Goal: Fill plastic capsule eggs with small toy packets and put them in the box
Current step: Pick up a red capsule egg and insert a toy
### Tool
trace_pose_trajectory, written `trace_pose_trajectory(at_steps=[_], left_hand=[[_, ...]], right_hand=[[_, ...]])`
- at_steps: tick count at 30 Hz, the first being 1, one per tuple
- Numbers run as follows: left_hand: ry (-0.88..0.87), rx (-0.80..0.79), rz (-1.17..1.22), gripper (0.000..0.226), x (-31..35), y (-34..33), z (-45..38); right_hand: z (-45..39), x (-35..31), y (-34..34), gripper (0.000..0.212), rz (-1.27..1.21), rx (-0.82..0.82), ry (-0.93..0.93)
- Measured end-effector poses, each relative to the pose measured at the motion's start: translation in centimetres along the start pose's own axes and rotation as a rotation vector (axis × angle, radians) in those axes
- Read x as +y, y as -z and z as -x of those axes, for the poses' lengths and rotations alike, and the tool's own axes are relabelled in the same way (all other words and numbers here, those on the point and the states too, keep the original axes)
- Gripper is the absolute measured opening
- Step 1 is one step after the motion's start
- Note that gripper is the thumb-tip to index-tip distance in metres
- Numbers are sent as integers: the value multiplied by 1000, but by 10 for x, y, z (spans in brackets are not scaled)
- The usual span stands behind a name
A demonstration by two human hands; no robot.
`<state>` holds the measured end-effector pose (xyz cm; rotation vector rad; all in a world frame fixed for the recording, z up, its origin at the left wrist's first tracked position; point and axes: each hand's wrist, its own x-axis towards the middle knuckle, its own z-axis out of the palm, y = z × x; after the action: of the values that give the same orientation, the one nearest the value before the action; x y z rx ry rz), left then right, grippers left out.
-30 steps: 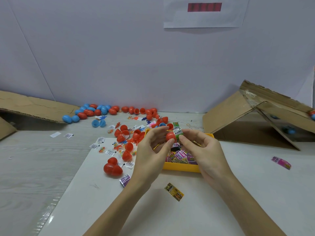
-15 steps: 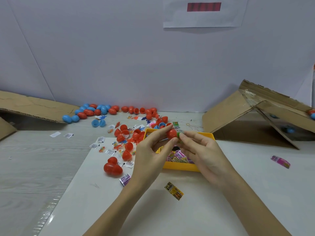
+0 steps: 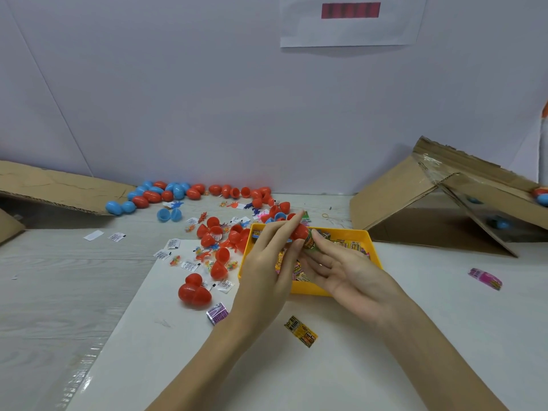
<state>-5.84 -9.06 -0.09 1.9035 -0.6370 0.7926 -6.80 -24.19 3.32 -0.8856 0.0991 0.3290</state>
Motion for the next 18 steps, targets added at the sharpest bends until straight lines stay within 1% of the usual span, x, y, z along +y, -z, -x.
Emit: trace_pose_trajectory(at_steps=[3, 5, 9, 18], left_hand=[[16, 41, 20, 43, -1, 0, 0], [-5, 61, 4, 39, -1, 0, 0], [-37, 48, 21, 37, -3, 2, 0], [-71, 77, 53, 35, -9, 2, 1]], right_hand=[[2, 0, -4, 29, -35, -15, -52], [3, 1, -5, 32, -46, -17, -72], [5, 2, -8, 41, -103, 13, -98], [6, 3, -12, 42, -153, 27, -121]])
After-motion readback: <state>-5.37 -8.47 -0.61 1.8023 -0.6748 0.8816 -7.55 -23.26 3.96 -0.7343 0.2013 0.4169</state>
